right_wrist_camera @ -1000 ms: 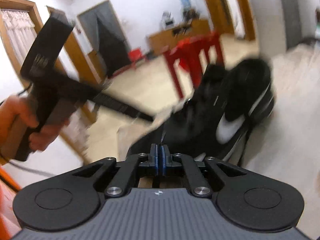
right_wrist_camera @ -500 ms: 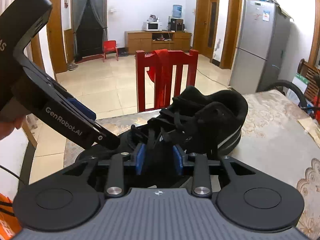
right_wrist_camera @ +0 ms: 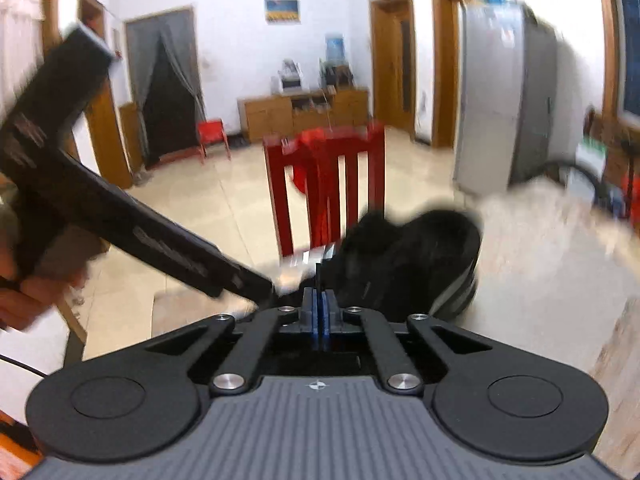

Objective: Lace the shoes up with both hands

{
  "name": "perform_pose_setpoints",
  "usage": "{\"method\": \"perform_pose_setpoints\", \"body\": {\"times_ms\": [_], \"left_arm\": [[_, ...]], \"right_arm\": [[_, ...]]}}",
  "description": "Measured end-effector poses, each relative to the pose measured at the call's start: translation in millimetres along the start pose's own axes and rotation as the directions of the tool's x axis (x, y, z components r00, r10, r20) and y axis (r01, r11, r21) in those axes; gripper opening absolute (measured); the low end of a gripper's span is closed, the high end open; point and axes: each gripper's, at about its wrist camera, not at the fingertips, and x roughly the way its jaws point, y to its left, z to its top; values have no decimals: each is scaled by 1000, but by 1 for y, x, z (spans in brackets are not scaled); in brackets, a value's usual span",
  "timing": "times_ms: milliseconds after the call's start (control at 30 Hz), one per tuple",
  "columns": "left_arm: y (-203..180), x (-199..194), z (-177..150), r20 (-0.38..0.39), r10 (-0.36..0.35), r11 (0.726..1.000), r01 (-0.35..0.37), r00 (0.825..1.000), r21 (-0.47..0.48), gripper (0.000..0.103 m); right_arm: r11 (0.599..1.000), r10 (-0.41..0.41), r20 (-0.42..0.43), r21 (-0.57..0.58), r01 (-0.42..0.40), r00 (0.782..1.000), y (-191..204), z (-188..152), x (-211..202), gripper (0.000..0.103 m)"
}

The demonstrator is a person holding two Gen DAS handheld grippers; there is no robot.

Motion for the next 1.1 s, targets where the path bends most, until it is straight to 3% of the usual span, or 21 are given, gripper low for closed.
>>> {"method": "perform_pose_setpoints", "body": {"times_ms": [133,200,367,467,633,767,1000,1100], "left_arm": [[-10,6,19,79,-30,999,31,996,-14,68],[-13,15,26,91,-41,999,43,995,-19,68],[-15,33,30,90,-8,1000,10,996,-20,70],[-11,32,29,82,13,998,-8,997,-63,72],[-6,24,30,75,31,995,-24,997,-100,72],[-9,24,31,77,48,995,-41,996,-95,72],[-6,23,30,72,50,993,-42,996,-110,72],[-7,24,30,70,48,994,-41,996,-106,72]], "right_arm": [[967,-15,68,-253,31,998,-18,32,3,3],[916,-5,49,-399,24,999,-26,40,17,3],[752,89,-106,-644,-136,990,-38,47,53,3],[661,122,-179,-719,-215,976,-40,48,66,3],[577,156,-276,-754,-315,948,-46,53,86,3],[505,172,-308,-788,-352,936,-46,51,95,3],[512,190,-334,-768,-383,923,-44,56,99,3],[544,201,-335,-743,-389,921,-45,56,99,3]]}}
